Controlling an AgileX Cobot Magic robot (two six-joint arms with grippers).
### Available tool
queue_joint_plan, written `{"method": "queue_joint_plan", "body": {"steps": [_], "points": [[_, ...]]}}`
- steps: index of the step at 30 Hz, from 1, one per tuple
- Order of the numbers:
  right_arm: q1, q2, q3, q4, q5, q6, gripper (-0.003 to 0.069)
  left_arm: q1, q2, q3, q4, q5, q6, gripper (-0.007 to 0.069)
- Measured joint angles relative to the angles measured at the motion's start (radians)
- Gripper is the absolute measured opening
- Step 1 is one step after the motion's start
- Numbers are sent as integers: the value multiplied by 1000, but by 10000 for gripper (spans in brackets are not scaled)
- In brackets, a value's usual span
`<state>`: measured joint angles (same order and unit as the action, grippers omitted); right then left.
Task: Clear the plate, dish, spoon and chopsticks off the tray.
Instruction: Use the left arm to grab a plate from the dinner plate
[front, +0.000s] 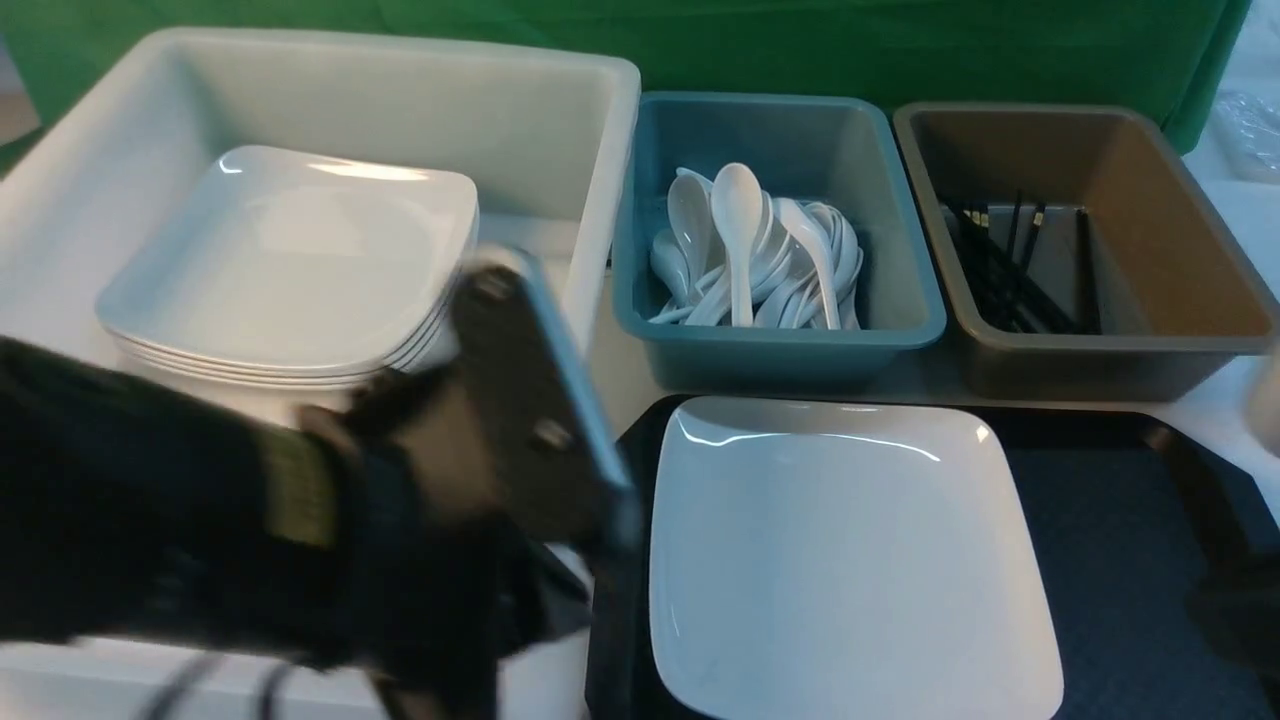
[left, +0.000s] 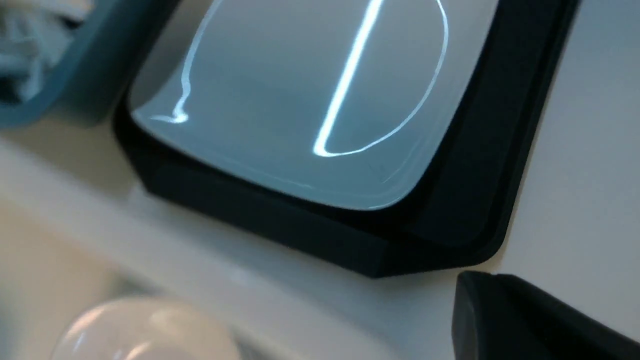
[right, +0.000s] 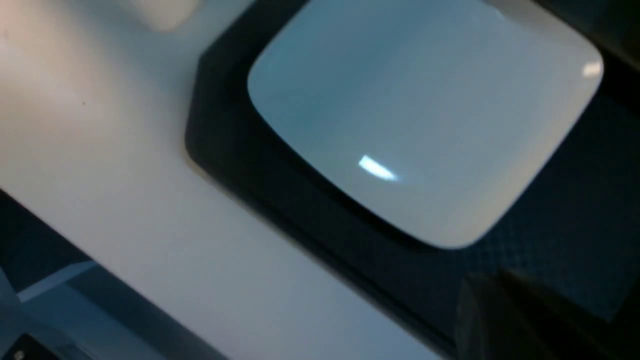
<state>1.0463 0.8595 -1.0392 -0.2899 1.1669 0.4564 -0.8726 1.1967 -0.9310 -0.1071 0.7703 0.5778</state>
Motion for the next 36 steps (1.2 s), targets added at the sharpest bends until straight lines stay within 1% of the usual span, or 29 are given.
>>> {"method": "queue_joint_plan", "body": {"steps": [3, 7, 9, 14, 17, 21, 24, 27, 34, 36], "points": [[0, -119, 94, 0, 0, 50, 59, -107, 142, 0, 75, -98, 45, 13], [0, -225, 141, 19, 0, 73, 60, -146, 273, 0, 107, -170, 101, 29], [0, -281, 151, 25, 0, 76, 64, -146, 334, 0, 114, -178, 135, 61], [0, -335, 155, 28, 0, 76, 71, -145, 421, 0, 156, -181, 165, 185], [0, -343, 155, 29, 0, 67, 72, -131, 444, 0, 163, -195, 183, 305], [0, -343, 156, 30, 0, 52, 78, -91, 464, 0, 172, -221, 202, 409], [0, -343, 156, 31, 0, 51, 84, -67, 479, 0, 176, -236, 237, 432], [0, -343, 156, 31, 0, 50, 90, -62, 492, 0, 178, -259, 270, 434], [0, -343, 156, 31, 0, 50, 91, -62, 529, 0, 212, -307, 287, 407], [0, -343, 156, 31, 0, 50, 91, -62, 557, -1, 251, -329, 281, 397]]}}
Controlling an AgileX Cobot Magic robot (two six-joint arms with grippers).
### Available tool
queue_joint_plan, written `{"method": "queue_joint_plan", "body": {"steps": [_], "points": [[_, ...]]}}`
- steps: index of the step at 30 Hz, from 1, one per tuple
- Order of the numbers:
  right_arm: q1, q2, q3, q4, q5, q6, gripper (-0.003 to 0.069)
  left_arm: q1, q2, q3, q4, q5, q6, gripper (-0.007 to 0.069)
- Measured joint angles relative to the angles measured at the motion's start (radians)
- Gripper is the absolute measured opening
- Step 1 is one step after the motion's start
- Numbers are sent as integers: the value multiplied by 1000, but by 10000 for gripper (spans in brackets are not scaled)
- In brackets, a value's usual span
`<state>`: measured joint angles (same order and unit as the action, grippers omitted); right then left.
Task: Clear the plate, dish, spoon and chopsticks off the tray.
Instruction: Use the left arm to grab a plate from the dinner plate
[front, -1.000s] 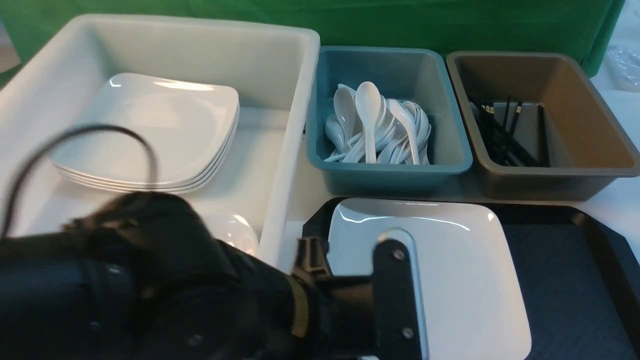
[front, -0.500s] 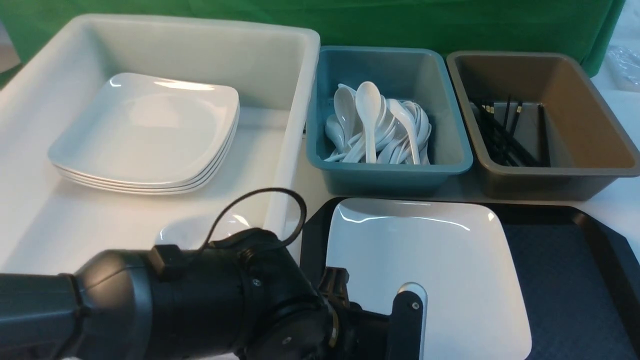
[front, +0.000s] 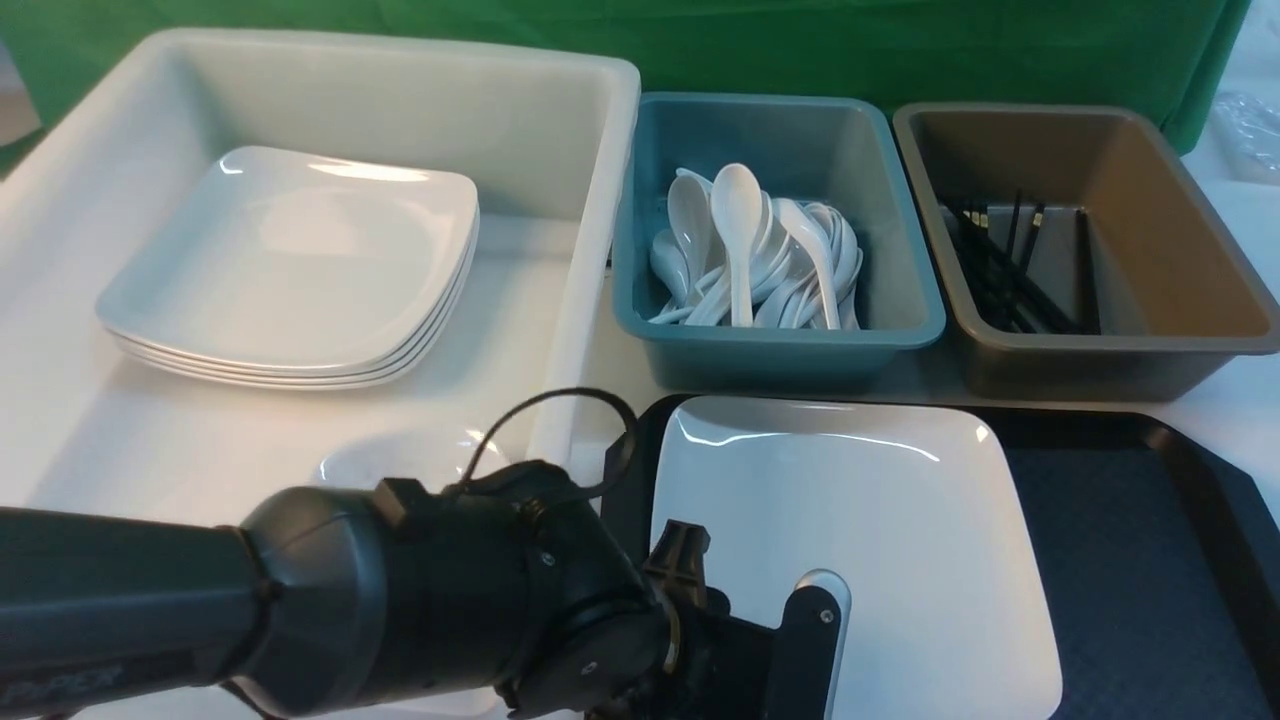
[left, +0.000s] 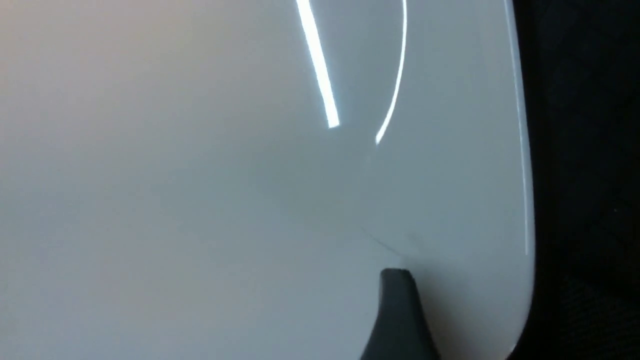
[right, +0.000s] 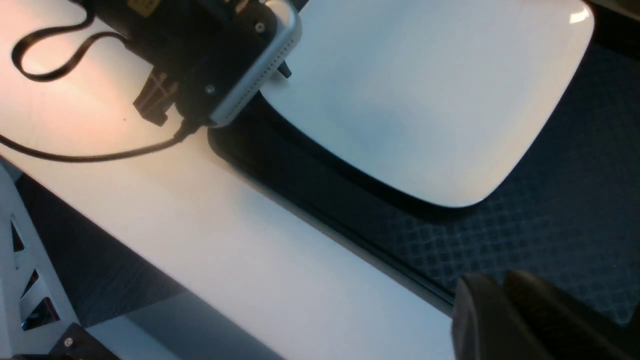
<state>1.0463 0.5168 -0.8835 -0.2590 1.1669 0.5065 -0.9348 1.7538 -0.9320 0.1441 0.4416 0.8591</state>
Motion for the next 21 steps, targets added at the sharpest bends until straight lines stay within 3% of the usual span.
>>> {"method": "queue_joint_plan", "body": {"steps": [10, 19, 21], "points": [[0, 0, 0, 0, 0, -1, 97, 0, 28, -10, 58, -31, -25, 384], [0, 0, 0, 0, 0, -1, 106, -2, 44, -10, 82, -136, -16, 165], [0, 0, 0, 1, 0, -1, 108, -2, 43, -10, 81, -137, -16, 165]]}}
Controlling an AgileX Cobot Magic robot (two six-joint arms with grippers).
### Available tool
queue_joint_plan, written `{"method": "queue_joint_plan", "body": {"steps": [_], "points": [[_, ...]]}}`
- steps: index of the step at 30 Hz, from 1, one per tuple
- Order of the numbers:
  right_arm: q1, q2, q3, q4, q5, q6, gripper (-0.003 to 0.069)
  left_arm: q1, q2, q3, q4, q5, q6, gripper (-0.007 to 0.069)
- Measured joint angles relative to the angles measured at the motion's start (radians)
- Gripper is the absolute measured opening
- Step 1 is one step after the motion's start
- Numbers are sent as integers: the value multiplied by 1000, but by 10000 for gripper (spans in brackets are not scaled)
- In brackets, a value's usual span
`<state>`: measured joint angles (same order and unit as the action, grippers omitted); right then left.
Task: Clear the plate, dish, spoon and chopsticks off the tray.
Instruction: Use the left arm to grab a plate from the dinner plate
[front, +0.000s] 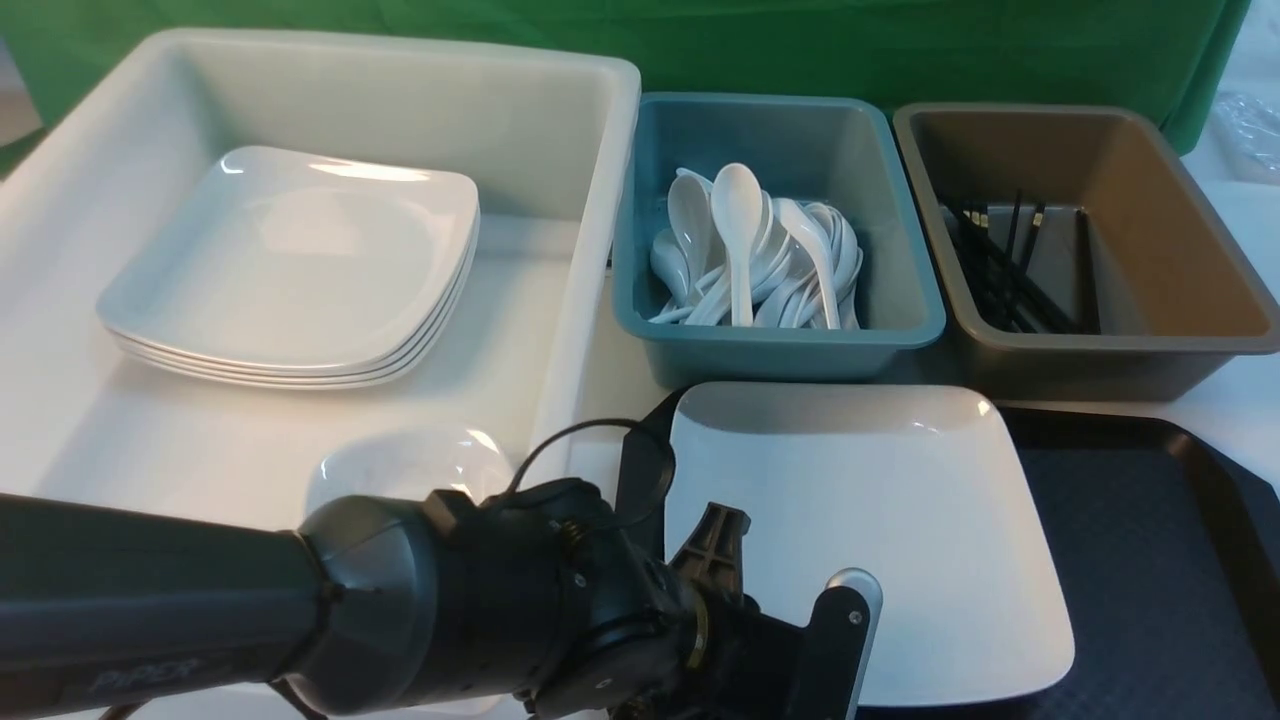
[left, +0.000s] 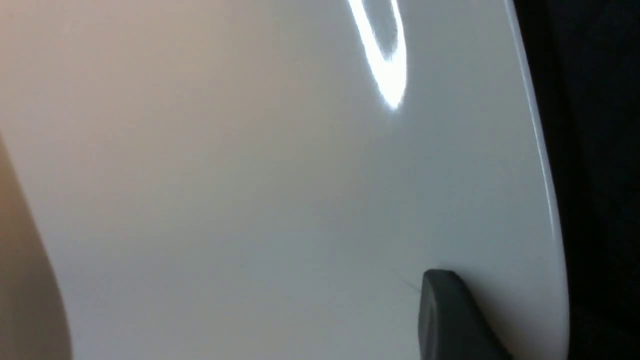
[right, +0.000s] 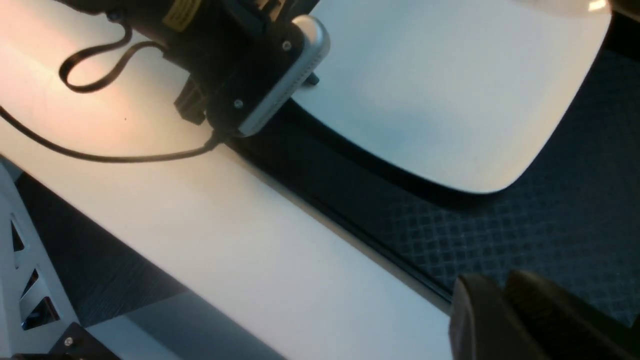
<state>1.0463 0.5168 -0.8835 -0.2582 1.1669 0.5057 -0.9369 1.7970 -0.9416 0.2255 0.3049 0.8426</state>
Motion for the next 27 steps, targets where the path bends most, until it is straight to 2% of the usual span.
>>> {"method": "queue_joint_plan", "body": {"steps": [5, 7, 8, 9, 11, 14, 16, 22, 27], "points": [[0, 0, 0, 9, 0, -4, 110, 0, -7, 1, 5, 4, 0, 176], [0, 0, 0, 32, 0, -28, 111, 0, -8, 1, 3, 18, -6, 223], [0, 0, 0, 32, 0, -28, 111, 0, -8, 1, 2, 18, -6, 223], [0, 0, 0, 41, 0, -43, 111, 0, -8, 1, 0, 22, -9, 270], [0, 0, 0, 45, 0, -49, 111, 0, -8, 1, -1, 22, -9, 300], [0, 0, 0, 50, 0, -53, 111, 0, -10, 1, -1, 20, -12, 405], [0, 0, 0, 51, 0, -53, 112, 0, -11, 1, -1, 14, -12, 441], [0, 0, 0, 51, 0, -53, 112, 0, -11, 1, 0, -3, -12, 458], [0, 0, 0, 51, 0, -53, 112, 0, -10, 1, 0, -17, -13, 396]]}}
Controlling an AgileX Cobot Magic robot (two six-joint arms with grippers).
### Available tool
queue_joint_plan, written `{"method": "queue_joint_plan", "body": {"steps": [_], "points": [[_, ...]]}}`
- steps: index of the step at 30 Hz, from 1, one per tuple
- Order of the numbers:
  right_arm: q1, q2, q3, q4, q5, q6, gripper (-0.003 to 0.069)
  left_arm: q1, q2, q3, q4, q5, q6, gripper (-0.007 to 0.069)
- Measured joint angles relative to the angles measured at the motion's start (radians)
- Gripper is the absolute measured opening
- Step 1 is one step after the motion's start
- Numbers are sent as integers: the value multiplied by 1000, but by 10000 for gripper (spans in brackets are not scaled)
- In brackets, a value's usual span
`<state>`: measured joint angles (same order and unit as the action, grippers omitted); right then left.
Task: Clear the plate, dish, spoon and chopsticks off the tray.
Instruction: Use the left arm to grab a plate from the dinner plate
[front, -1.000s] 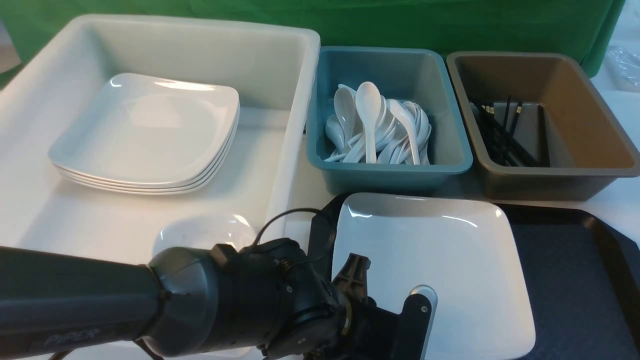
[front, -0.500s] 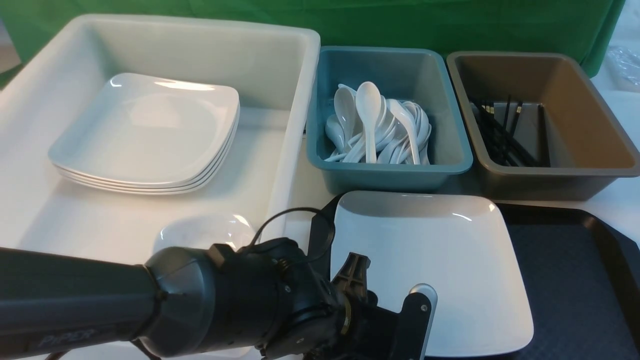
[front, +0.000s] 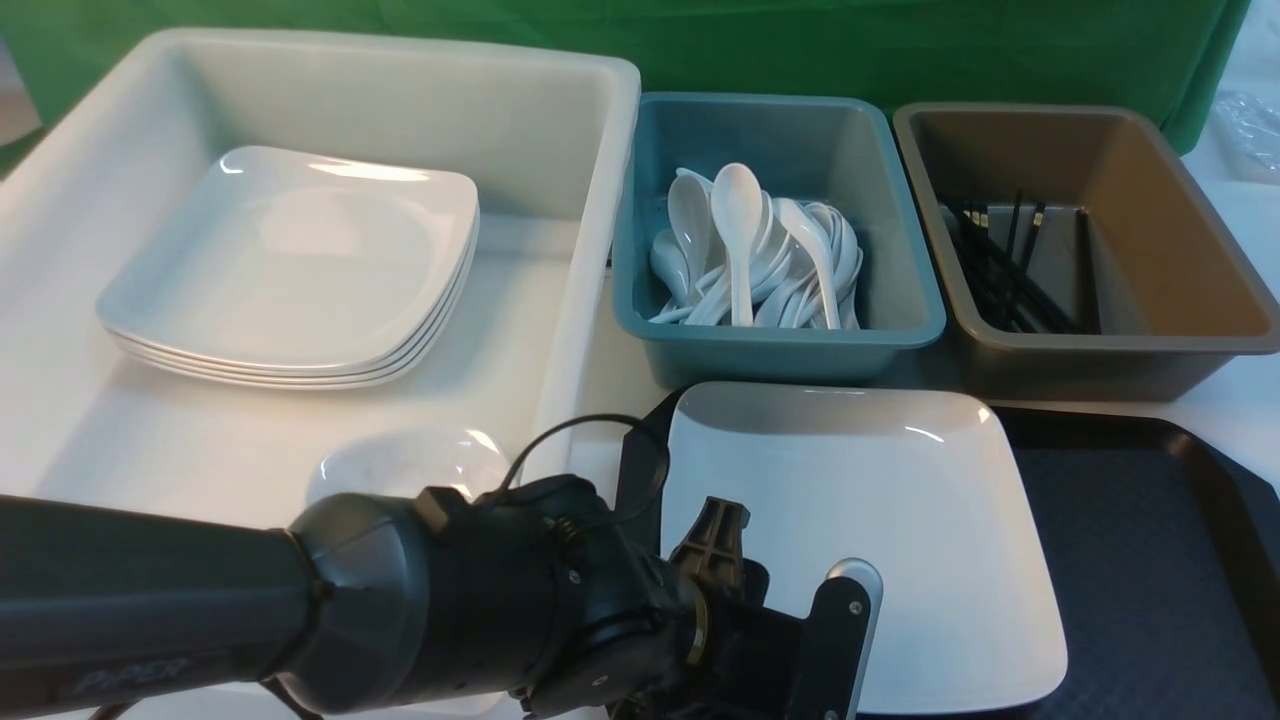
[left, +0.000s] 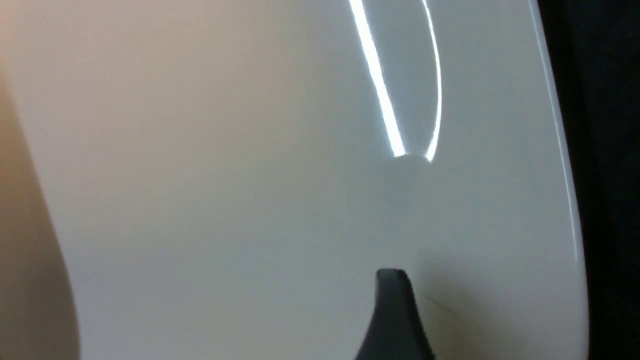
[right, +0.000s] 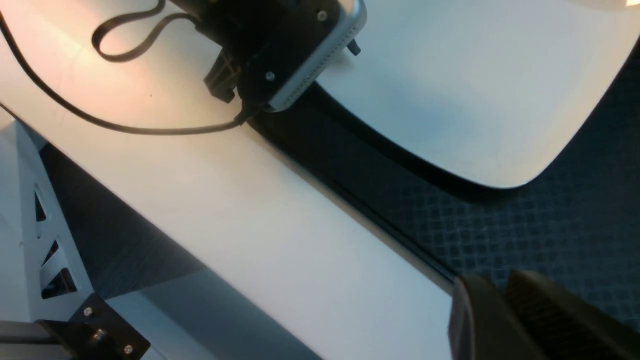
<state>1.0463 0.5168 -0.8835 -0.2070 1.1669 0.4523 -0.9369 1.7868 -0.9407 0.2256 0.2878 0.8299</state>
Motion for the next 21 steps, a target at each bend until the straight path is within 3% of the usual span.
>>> {"method": "queue_joint_plan", "body": {"steps": [6, 15, 19, 21], "points": [[0, 0, 0, 0, 0, 0, 120, 0, 0, 1, 1, 21, 0, 329], [0, 0, 0, 10, 0, 0, 125, 0, 21, -2, 9, 12, -2, 379], [0, 0, 0, 15, 0, 0, 126, 0, 22, -2, 16, 14, -63, 375], [0, 0, 0, 20, 0, 0, 129, 0, 23, -4, 16, 31, -126, 311]]}}
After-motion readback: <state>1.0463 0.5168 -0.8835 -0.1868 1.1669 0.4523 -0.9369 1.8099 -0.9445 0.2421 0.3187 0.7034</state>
